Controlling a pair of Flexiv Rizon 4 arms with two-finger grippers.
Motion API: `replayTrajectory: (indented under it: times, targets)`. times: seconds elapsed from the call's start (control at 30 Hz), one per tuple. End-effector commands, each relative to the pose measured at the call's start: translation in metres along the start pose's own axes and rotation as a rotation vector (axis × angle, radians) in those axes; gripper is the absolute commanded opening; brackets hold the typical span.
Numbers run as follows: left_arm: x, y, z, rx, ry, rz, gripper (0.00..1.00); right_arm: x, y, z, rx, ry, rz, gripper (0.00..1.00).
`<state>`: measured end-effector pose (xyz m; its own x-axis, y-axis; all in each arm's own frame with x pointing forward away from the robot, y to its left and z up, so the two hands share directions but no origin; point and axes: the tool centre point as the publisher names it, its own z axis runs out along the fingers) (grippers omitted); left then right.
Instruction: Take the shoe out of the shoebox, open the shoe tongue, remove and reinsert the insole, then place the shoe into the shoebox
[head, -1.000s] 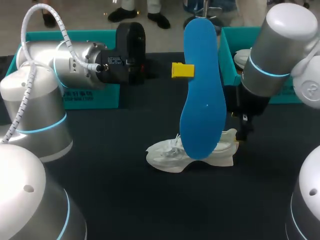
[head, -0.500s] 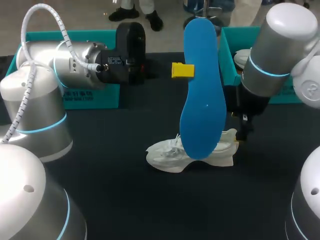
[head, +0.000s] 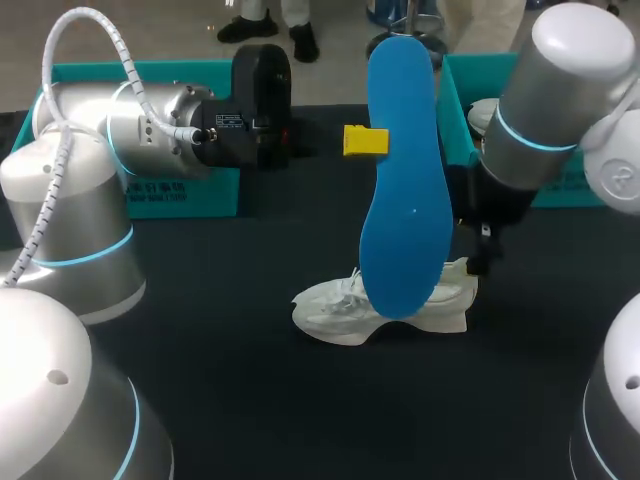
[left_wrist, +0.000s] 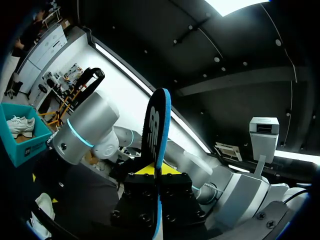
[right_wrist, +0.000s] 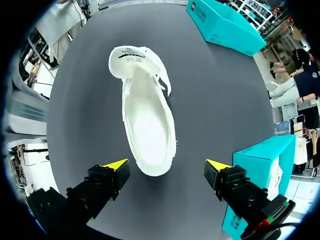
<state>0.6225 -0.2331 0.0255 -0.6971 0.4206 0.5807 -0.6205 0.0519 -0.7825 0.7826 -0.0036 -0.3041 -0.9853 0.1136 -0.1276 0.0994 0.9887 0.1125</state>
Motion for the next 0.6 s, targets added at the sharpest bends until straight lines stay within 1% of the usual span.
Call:
replayTrajectory:
  times: [0.03,0.2,0.3,0.5,0.6]
  targets:
    - [0.000,0.001,0.000,0.001,0.000,0.001,0.00,-0.015,0.023,0.014,0.025,0.001,-0.003,1.00]
    - [0.000,0.001,0.000,0.001,0.000,0.001,0.00,-0.024,0.041,0.029,0.033,0.011,-0.035,1.00]
    - [0.000,0.001,0.000,0.001,0.000,0.001,0.00,-0.028,0.048,0.038,0.019,0.020,-0.049,1.00]
    - [0.000,0.001,0.000,0.001,0.000,0.001,0.00,-0.025,0.061,0.048,0.001,0.042,-0.078,1.00]
    - [0.000,0.001,0.000,0.001,0.000,0.001,0.00,-0.021,0.064,0.053,-0.006,0.060,-0.086,1.00]
